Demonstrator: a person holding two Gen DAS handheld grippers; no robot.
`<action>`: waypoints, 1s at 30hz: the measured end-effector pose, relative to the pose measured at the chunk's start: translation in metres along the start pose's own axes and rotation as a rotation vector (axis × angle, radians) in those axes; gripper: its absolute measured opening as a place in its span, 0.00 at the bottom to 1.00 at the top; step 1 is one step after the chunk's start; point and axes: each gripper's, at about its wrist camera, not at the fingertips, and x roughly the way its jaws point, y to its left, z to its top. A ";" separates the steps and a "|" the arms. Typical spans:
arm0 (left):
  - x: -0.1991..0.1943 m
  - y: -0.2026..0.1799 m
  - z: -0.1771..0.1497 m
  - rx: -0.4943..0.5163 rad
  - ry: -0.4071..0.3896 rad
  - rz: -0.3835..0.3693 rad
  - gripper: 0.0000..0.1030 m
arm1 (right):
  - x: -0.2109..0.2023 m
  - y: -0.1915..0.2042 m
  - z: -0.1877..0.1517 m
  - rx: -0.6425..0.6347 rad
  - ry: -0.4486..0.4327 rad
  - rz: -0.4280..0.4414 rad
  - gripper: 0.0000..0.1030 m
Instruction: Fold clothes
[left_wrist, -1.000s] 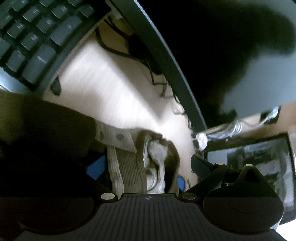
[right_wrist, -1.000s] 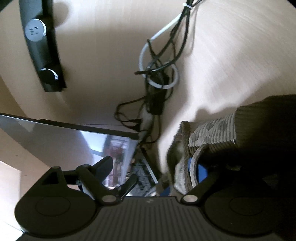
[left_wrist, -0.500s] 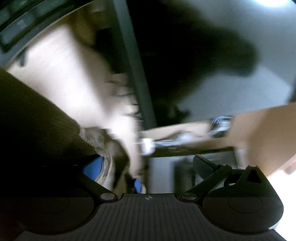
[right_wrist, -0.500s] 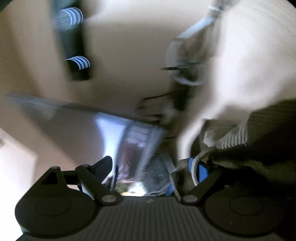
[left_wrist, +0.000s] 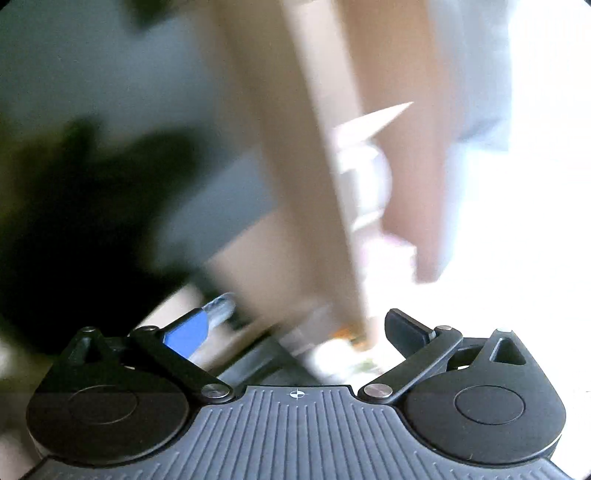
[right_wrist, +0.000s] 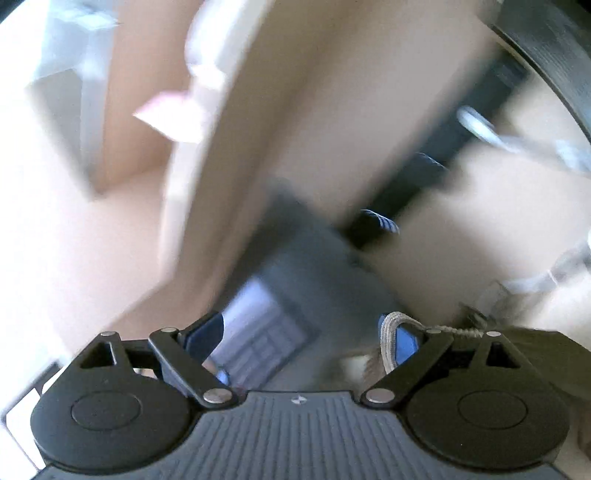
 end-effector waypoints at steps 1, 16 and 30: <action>-0.009 -0.025 0.012 0.075 -0.041 -0.057 1.00 | -0.008 0.022 0.000 -0.059 -0.019 0.006 0.90; 0.025 0.081 -0.061 -0.440 0.347 0.025 1.00 | -0.035 0.142 0.025 -0.303 0.028 -0.059 0.90; 0.069 0.148 -0.229 -1.027 0.617 -0.243 1.00 | -0.084 0.260 0.054 -0.522 -0.071 0.080 0.90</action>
